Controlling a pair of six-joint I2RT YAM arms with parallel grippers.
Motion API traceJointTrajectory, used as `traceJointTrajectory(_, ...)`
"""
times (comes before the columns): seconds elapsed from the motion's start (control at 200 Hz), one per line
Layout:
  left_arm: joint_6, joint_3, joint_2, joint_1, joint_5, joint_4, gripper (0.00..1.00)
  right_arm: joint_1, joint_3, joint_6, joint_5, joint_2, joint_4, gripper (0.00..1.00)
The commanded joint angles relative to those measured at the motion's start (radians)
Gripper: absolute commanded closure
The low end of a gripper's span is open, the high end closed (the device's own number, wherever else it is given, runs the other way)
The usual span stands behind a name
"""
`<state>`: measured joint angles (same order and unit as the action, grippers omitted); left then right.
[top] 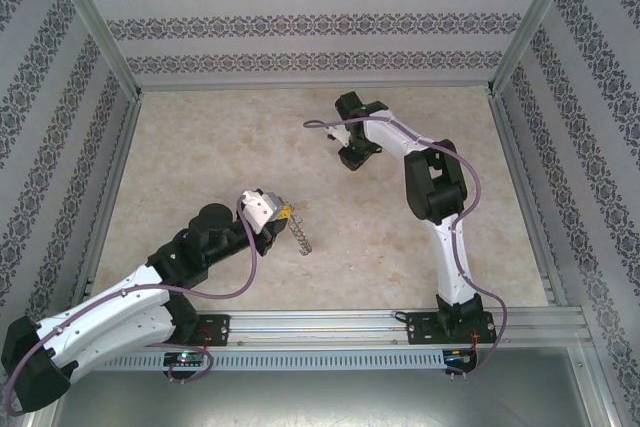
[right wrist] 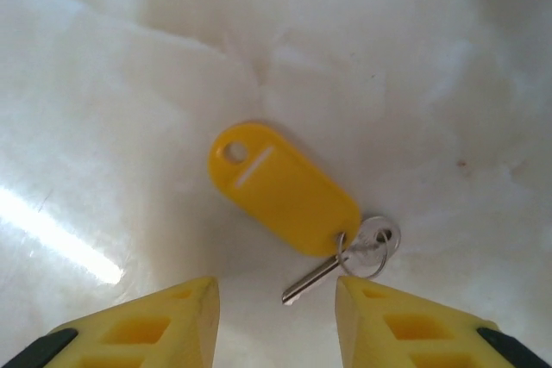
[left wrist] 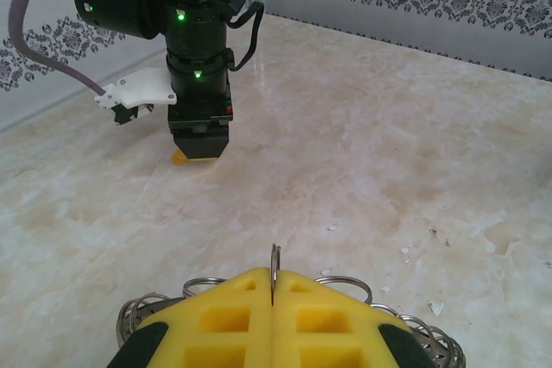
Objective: Put the keys on the keyring
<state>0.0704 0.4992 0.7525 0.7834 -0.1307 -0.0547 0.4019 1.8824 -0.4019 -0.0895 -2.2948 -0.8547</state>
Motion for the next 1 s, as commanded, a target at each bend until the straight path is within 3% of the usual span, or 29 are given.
traceJointTrajectory(0.0, 0.002, -0.007, -0.010, -0.012, -0.019, -0.056, 1.00, -0.005, -0.034, -0.076, -0.016, 0.063, 0.034, 0.59)
traceJointTrajectory(0.23, 0.009, -0.005, 0.004, -0.012, -0.025, -0.064, 1.00, -0.015, -0.024, -0.169, -0.072, 0.060, 0.029, 0.59)
traceJointTrajectory(0.445, 0.014, -0.007, -0.011, -0.012, -0.021, -0.055, 1.00, -0.027, 0.026, -0.278, -0.043, 0.022, -0.017, 0.60)
traceJointTrajectory(0.999, 0.017, -0.001, -0.008, -0.012, -0.024, -0.056, 1.00, -0.023, 0.055, -0.377, -0.088, -0.036, -0.061, 0.64)
